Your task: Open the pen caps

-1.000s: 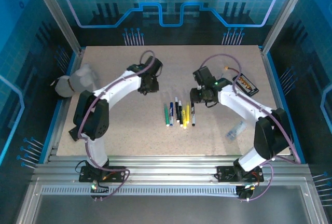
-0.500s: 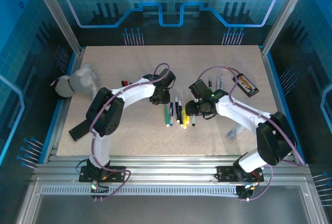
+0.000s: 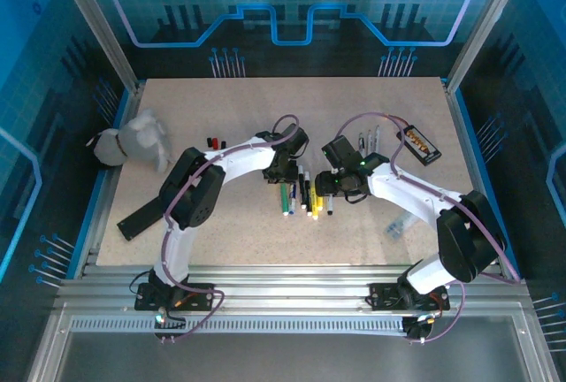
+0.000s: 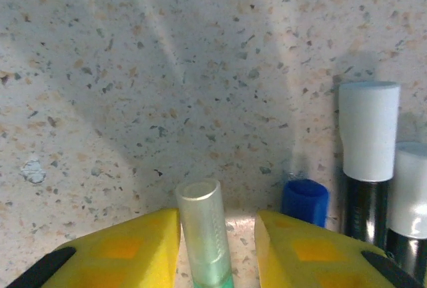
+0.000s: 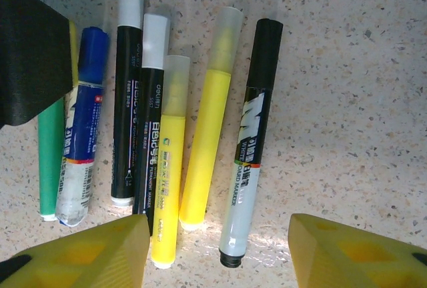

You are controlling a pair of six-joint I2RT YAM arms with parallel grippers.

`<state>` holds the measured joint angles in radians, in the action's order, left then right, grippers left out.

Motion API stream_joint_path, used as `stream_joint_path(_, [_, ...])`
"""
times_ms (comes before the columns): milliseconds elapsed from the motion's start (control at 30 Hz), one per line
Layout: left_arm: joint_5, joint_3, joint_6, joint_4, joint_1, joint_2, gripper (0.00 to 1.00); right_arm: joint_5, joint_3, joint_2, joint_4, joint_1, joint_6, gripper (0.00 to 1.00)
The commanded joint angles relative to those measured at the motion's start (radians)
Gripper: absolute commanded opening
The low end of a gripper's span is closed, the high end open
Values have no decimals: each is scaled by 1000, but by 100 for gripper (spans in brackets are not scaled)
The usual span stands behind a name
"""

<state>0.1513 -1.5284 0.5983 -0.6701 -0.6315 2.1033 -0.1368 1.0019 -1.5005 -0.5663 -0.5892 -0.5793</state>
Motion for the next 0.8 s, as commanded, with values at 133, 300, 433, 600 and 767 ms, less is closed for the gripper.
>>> stream_joint_path(133, [-15,-29,12,-12,-7,48,33,18,-8,-10,16,3,4,58])
stream_joint_path(300, [-19,-30,14,-11,-5,70,24,25,-15,-19,27,7,1,57])
stream_joint_path(433, [-9,-35,11,-16,-3,67,19,34,-16,-24,35,8,0,57])
stream_joint_path(600, [-5,-57,-7,-34,28,44,13,62,-17,-31,56,8,-5,56])
stream_joint_path(767, [-30,-105,-20,-49,71,1,11,129,-10,-29,98,7,-11,56])
